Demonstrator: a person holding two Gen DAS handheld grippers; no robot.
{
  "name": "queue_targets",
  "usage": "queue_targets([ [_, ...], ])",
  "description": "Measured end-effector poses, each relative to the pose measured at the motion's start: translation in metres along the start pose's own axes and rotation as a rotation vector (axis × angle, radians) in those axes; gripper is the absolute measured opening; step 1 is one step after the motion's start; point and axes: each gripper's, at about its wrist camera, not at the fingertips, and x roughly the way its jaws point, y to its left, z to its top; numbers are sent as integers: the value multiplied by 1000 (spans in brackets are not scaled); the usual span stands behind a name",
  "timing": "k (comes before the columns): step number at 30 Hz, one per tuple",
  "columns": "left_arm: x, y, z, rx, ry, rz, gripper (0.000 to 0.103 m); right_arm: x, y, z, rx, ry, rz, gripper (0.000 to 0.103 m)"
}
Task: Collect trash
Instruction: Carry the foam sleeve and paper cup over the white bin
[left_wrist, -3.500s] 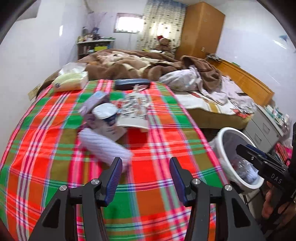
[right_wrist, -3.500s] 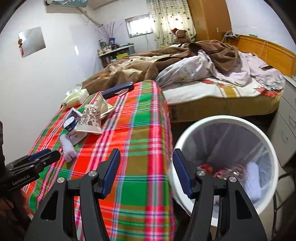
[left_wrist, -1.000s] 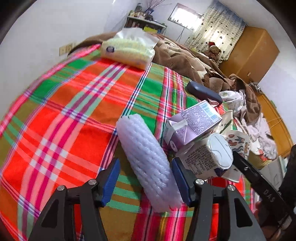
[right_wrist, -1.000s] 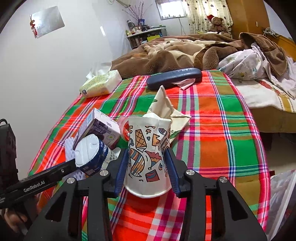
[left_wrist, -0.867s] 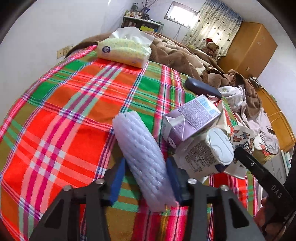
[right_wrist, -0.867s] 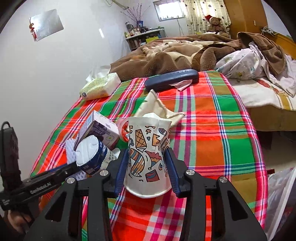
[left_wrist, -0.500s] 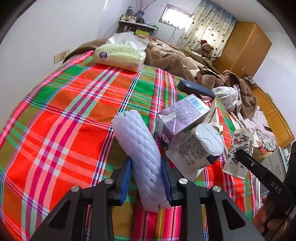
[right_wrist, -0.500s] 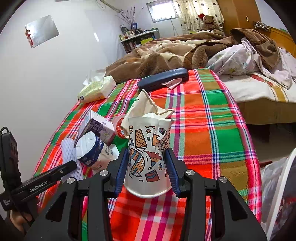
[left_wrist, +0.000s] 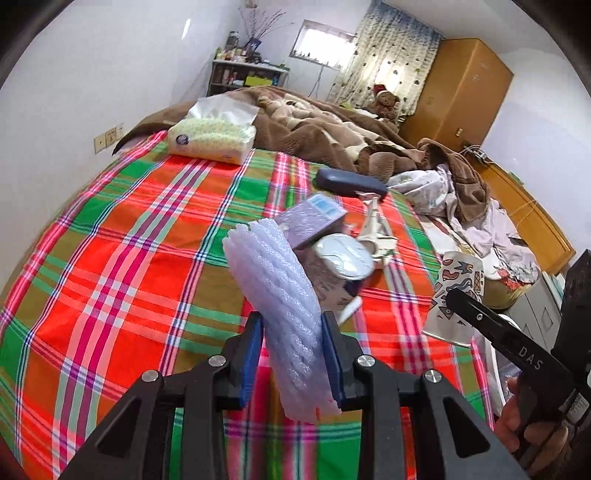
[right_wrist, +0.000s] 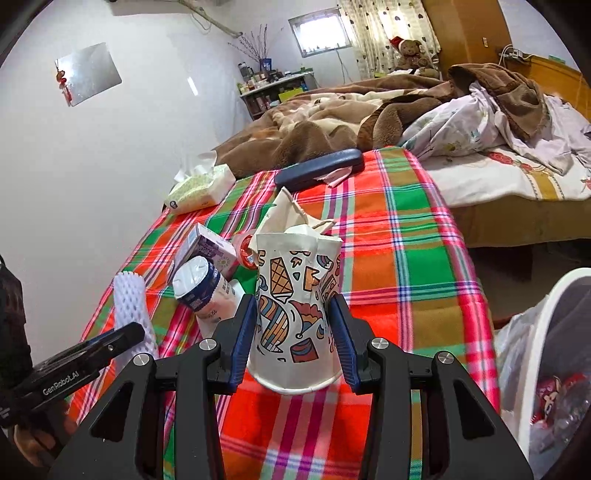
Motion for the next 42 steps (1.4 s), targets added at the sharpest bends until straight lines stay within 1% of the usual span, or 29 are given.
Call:
queue_targets([
  [4, -16, -21, -7, 57, -23, 4, 32, -14, -6, -3, 5, -17, -6, 42],
  [6, -23, -32, -10, 74, -25, -28, 32, -22, -9, -5, 7, -27, -12, 42],
  [13, -43, -76, -18, 166, -63, -71, 32, -53, -27, -12, 23, -77, -50, 42],
  [15, -47, -87, -21, 181, -63, -97, 32, -62, -34, -14, 35, -92, -60, 42],
  [20, -52, -118, -30, 237, -65, -135, 32, -80, -48, -19, 51, -121, -95, 42],
  [27, -55, -162, -41, 317, -65, -195, 32, -106, -72, -25, 81, -164, -154, 42],
  [30, -56, -180, -46, 357, -71, -206, 32, -117, -84, -28, 98, -177, -181, 42],
  [37, -46, -224, -59, 432, -45, -258, 32, -137, -109, -35, 117, -193, -258, 42],
  [42, -35, -253, -67, 482, -18, -292, 32, -149, -134, -40, 155, -197, -312, 43],
])
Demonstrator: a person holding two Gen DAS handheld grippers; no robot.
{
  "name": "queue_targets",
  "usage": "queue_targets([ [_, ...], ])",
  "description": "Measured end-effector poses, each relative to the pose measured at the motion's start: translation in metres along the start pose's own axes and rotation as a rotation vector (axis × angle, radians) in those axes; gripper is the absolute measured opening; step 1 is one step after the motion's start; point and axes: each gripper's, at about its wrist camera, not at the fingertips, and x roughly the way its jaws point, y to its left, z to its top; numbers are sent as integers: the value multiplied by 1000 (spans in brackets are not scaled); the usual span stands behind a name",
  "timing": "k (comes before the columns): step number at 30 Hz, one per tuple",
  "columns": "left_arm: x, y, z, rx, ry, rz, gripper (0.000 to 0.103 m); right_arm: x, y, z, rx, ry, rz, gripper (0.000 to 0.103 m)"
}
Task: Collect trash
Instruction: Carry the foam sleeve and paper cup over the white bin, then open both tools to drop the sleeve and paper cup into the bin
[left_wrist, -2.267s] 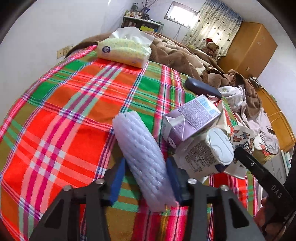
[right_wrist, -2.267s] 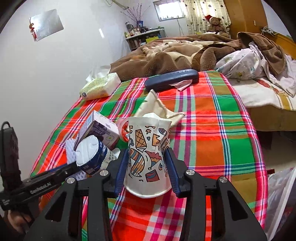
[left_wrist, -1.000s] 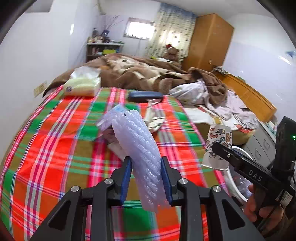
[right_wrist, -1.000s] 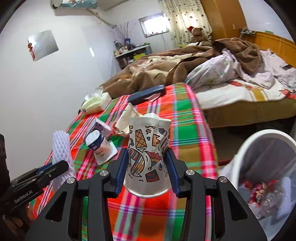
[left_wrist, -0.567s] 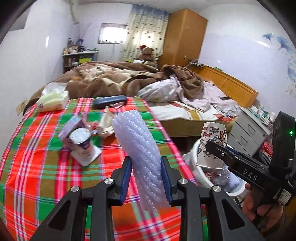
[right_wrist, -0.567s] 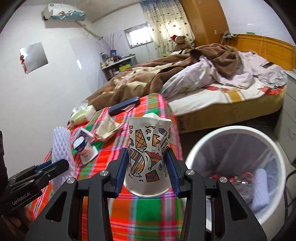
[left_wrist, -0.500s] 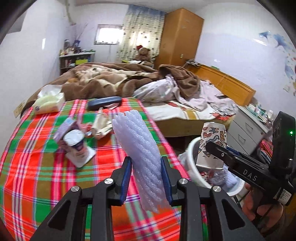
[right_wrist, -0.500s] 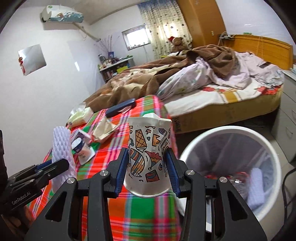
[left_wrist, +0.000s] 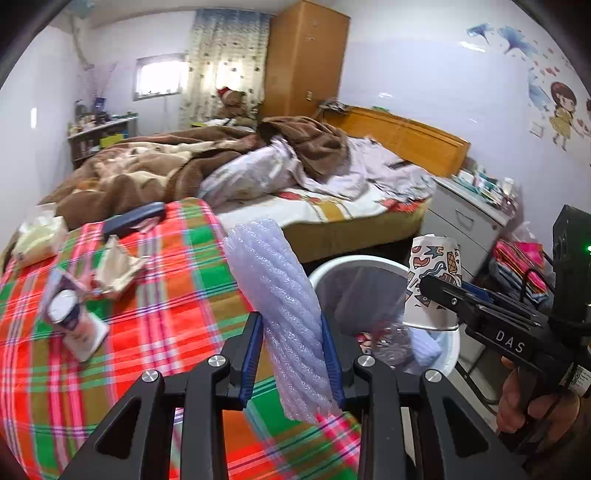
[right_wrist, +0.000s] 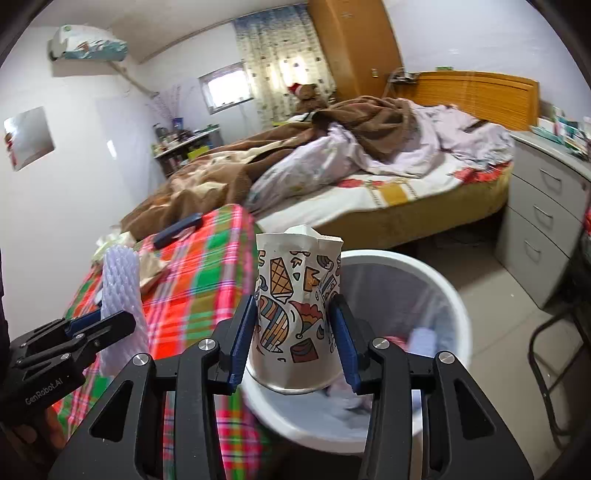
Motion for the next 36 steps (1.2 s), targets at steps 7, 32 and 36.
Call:
queue_targets([
  [7, 34, -27, 2, 28, 54, -82, 32, 6, -28, -2, 44, 28, -64, 44],
  [32, 110, -64, 5, 107, 182, -113, 48, 28, -62, -10, 14, 153, -146, 65],
  [36, 108, -63, 6, 115, 173, -101, 50, 26, -63, -10, 21, 145, -153, 66],
])
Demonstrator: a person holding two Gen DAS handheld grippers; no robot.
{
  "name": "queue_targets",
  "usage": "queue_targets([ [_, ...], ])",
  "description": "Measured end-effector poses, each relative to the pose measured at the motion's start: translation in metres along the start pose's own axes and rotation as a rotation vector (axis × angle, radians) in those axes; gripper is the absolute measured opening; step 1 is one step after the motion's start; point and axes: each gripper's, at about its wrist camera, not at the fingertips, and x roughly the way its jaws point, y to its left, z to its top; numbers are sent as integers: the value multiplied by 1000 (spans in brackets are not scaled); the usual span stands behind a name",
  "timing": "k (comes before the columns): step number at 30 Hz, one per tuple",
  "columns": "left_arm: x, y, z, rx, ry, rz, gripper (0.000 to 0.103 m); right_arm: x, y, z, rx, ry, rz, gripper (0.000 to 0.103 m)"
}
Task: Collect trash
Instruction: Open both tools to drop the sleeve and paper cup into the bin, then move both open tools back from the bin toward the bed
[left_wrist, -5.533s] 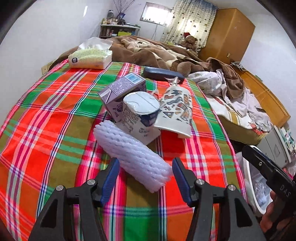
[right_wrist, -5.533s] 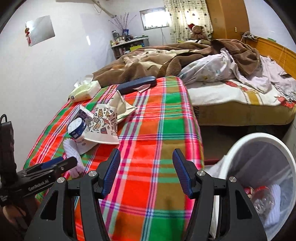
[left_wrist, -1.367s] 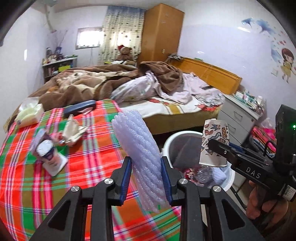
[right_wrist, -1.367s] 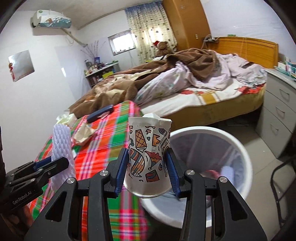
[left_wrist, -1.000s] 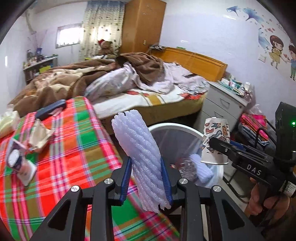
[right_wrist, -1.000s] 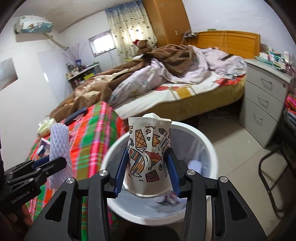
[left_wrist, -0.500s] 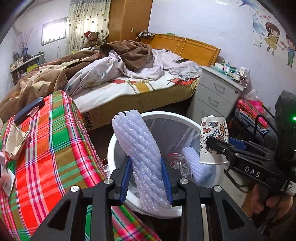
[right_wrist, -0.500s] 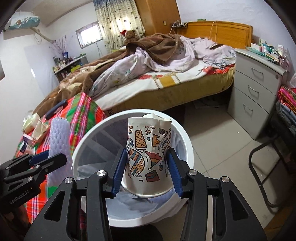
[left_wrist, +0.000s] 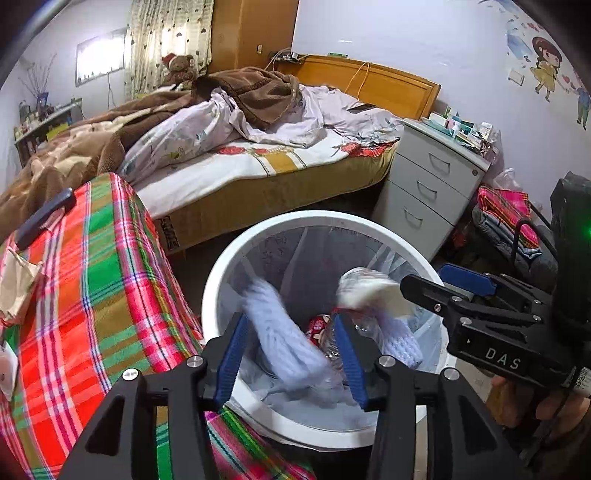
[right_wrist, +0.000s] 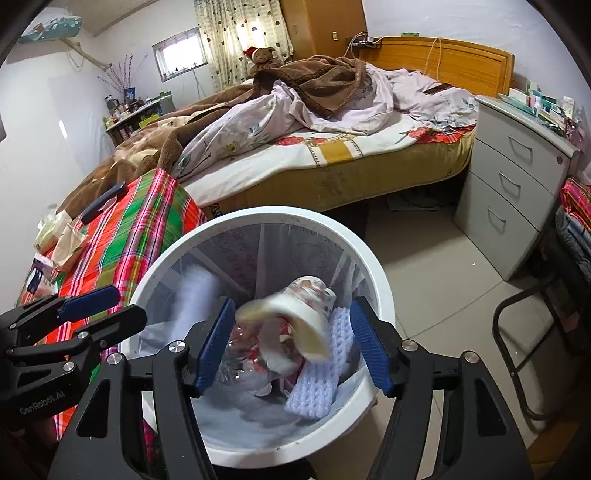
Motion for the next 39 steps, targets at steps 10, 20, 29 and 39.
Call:
queue_targets([
  [10, -19, 7, -4, -21, -27, 8, 52, -7, 4, 0, 9, -23, 11, 66],
  [20, -48, 20, -16, -42, -62, 53, 52, -17, 22, -1, -8, -50, 33, 66],
  [29, -81, 42, -31, -92, -103, 93, 52, -24, 49, -5, -46, -68, 73, 66],
  [39, -114, 76, -54, -143, -134, 159, 52, -25, 82, -11, -100, -74, 118, 66],
])
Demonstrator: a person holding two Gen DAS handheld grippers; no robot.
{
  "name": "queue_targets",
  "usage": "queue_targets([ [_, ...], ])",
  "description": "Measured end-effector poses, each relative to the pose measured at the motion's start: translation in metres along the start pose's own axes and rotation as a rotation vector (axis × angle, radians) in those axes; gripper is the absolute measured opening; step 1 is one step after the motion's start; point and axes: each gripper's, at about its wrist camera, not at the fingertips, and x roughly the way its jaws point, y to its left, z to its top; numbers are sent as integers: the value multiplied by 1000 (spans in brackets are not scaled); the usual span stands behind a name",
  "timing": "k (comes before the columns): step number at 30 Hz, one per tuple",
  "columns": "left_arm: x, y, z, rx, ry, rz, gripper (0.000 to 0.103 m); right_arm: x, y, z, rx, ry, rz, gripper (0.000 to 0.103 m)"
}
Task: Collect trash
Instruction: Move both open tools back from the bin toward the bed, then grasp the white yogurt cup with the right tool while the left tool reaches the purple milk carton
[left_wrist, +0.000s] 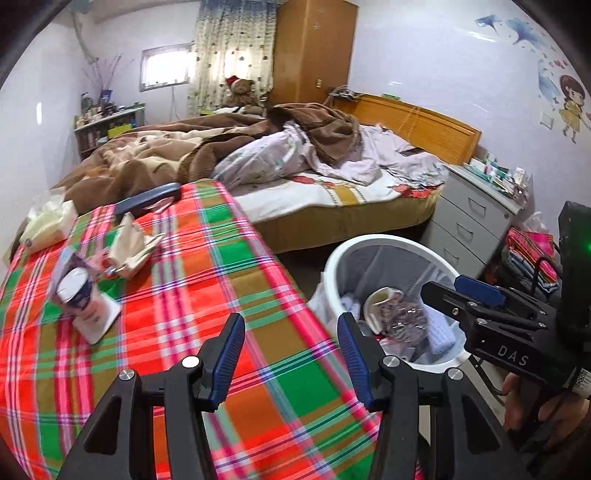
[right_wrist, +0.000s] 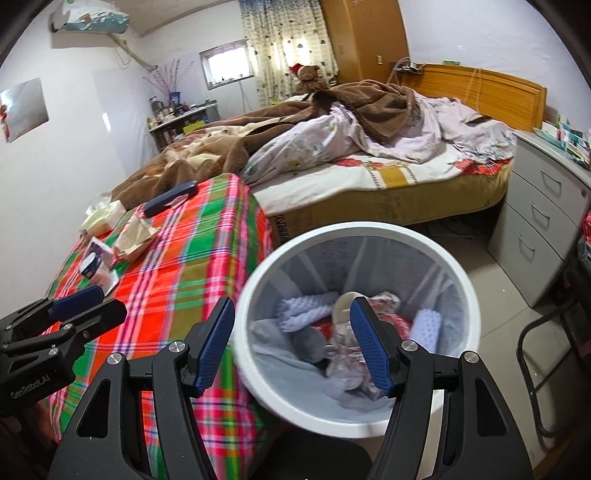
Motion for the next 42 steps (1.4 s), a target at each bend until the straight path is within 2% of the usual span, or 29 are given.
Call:
queue_targets([
  [12, -39, 78, -13, -126, -69, 102, 52, 10, 56, -4, -95, 7, 78, 66],
  [28, -64, 190, -41, -288, -69, 260, 52, 33, 138, -11, -216, 67, 220, 66],
  [34, -61, 217, -47, -298, -51, 281, 52, 48, 168, -10, -249, 89, 274, 66],
  [42, -42, 244, -43, -297, -28, 256, 52, 79, 208, -8, -294, 121, 337, 66],
])
